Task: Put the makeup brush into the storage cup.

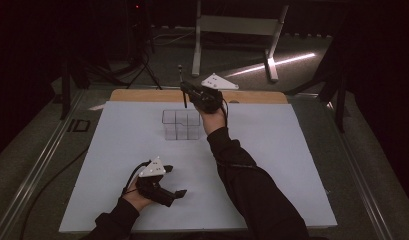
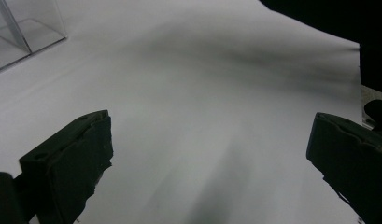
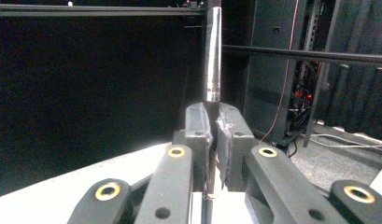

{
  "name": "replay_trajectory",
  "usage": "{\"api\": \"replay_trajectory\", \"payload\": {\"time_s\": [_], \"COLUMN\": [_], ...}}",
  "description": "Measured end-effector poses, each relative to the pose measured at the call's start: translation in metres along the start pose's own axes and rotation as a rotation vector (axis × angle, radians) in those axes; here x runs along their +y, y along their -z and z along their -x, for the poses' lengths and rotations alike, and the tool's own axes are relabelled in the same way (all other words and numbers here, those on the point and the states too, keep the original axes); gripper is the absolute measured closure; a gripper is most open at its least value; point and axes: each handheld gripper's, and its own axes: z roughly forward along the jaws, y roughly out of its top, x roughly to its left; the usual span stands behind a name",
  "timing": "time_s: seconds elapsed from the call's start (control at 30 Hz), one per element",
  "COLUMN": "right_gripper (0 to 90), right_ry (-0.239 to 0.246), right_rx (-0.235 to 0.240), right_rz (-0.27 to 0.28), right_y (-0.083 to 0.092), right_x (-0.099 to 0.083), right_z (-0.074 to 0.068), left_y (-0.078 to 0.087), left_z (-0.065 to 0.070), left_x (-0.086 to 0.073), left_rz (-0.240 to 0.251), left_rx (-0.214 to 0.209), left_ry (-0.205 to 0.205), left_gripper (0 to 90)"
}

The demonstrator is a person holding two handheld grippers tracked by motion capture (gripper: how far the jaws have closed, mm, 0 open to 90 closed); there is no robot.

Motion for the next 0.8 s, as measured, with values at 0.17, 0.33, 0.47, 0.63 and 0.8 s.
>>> {"api": "replay_trajectory", "payload": {"time_s": [0.17,0.33,0.47,0.63,0.8], "right_gripper": [83.7,83.7,83.7,83.7,83.7], "right_ry": [-0.007,-0.006,-0.010,-0.017,-0.032], "right_rx": [0.011,0.003,-0.006,-0.014,-0.024], "right_rz": [-0.011,-0.031,-0.046,-0.062,-0.094], "right_y": [-0.009,-0.016,-0.020,-0.023,-0.027], "right_x": [-0.011,-0.020,-0.026,-0.036,-0.049], "right_z": [-0.002,-0.002,-0.001,0.000,0.000], "left_y": [0.000,0.000,0.000,0.001,0.000], "left_z": [0.000,0.000,0.000,0.000,0.001], "left_x": [-0.001,-0.001,-0.001,-0.002,-0.002], "left_rz": [-0.002,0.000,0.001,0.003,0.000], "left_rx": [-0.004,-0.006,-0.005,-0.006,-0.009], "left_ry": [0.005,0.002,0.004,0.005,0.005], "left_gripper": [2.0,2.0,2.0,1.9,1.9]}}
